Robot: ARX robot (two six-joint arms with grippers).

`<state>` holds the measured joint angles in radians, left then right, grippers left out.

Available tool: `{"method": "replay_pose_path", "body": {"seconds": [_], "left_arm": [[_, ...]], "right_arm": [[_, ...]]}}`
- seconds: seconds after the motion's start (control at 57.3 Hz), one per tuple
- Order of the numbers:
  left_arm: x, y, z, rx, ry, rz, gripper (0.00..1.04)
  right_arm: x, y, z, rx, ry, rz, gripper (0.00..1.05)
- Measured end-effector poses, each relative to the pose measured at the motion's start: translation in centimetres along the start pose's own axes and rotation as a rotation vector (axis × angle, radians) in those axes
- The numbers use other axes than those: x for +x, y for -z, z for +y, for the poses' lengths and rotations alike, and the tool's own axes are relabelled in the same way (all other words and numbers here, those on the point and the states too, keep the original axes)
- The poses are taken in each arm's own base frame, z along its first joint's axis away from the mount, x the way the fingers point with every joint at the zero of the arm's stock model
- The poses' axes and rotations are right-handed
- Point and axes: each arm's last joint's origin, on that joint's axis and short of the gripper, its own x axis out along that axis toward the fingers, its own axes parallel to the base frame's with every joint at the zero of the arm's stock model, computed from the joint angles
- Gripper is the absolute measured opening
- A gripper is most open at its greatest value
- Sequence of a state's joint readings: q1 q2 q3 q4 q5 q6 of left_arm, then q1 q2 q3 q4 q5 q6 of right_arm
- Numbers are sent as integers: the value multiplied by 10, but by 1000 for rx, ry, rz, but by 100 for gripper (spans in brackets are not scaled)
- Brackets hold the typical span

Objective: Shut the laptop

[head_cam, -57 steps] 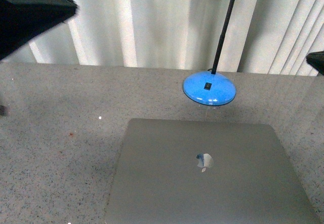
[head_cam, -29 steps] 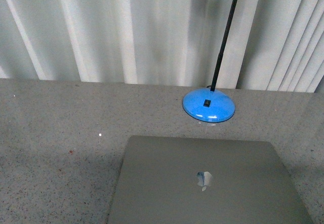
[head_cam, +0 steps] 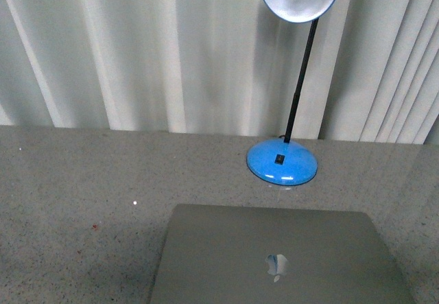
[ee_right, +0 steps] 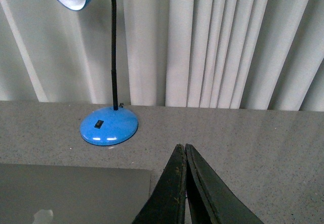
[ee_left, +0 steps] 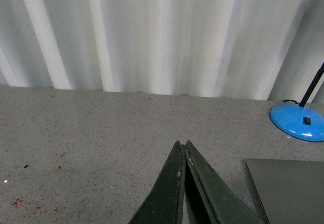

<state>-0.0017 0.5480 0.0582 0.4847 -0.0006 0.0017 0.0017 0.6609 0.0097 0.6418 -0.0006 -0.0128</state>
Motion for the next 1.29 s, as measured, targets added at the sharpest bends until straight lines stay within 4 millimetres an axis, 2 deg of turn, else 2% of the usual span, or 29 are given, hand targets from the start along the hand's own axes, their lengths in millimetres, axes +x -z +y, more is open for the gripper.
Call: {"method": "replay_pose_path", "body": {"seconds": [0.175, 0.681, 1.065, 1.135, 1.222, 1.292], "left_arm": [[-7, 6, 0, -1, 1, -3, 4], [-21, 2, 0, -3, 0, -38, 4], [-28, 3, 0, -3, 0, -37, 4], [-35, 7, 0, -3, 2, -3, 4], [-39, 5, 0, -3, 0, -31, 4], [-40, 6, 0, -3, 0, -32, 4]], "right_arm": [[-8, -2, 0, 0, 0, -7, 3], [-23, -5, 0, 1, 0, -19, 3], [-30, -4, 0, 1, 0, -19, 3], [-31, -4, 0, 1, 0, -19, 3], [-39, 1, 0, 2, -2, 19, 3], [-42, -2, 0, 2, 1, -14, 3]]}}
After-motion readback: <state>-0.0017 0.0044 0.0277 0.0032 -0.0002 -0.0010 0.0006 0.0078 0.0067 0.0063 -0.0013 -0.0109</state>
